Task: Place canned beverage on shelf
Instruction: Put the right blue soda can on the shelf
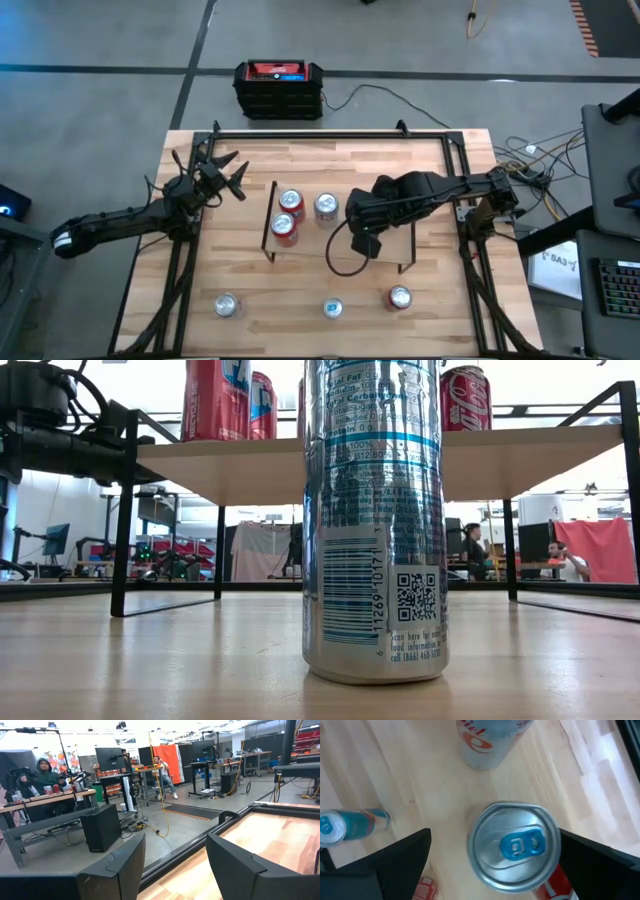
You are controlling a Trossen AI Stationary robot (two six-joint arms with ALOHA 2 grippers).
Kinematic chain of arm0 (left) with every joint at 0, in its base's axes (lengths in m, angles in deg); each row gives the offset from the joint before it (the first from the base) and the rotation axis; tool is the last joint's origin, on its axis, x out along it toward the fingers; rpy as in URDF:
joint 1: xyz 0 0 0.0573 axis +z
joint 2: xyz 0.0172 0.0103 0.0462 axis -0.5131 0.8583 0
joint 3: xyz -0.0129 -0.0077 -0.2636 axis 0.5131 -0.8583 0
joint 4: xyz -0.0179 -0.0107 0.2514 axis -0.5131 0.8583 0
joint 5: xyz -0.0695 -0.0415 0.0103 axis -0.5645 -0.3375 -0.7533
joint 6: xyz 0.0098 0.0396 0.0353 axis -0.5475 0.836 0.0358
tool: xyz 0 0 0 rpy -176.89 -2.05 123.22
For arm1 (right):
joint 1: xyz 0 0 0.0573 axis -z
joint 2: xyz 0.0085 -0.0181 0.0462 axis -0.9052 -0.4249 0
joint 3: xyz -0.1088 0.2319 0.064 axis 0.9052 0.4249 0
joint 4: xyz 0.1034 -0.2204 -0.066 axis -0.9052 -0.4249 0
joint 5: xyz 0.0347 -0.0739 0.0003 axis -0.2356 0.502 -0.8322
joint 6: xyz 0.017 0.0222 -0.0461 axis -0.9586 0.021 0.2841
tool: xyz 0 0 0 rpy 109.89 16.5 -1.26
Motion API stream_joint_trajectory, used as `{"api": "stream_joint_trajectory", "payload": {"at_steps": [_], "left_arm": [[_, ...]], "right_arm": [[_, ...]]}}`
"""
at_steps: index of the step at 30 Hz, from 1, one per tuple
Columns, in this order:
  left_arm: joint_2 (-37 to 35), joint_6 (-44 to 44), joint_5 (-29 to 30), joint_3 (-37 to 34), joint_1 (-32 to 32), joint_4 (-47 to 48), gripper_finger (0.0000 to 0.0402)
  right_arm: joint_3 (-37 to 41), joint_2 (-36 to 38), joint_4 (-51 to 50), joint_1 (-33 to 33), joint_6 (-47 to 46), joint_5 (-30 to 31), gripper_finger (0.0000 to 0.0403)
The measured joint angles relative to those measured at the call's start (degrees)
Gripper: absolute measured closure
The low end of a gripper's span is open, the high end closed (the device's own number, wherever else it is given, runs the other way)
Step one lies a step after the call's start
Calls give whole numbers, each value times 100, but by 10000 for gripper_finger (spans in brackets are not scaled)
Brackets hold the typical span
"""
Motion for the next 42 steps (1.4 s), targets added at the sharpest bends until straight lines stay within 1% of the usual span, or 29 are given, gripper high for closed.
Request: {"api": "stream_joint_trajectory", "payload": {"at_steps": [7, 14, 18, 22, 25, 32, 35, 42], "left_arm": [[-1, 0, 1, -1, -2, 0, 207], [-1, 0, 0, 0, -2, 0, 207], [-1, 0, 1, -1, 0, -1, 207], [0, 0, 1, 0, 0, -1, 207], [-1, 0, 0, 1, -1, -1, 207], [0, 0, 0, -1, -1, -2, 207], [1, 0, 0, -1, -2, -1, 207], [0, 0, 0, -1, -1, 0, 207]], "right_arm": [[0, 0, -74, 0, -655, 351, 3], [2, 0, -72, -2, -672, 350, 3], [2, 0, -72, -18, -476, 350, 5], [4, 0, -62, -62, -8, 146, 24], [5, 0, -50, -68, 53, 99, 36], [7, 0, -69, -76, 136, 97, 44], [7, 0, -69, -76, 157, 72, 62], [7, -11, -56, -76, 190, -6, 122]]}}
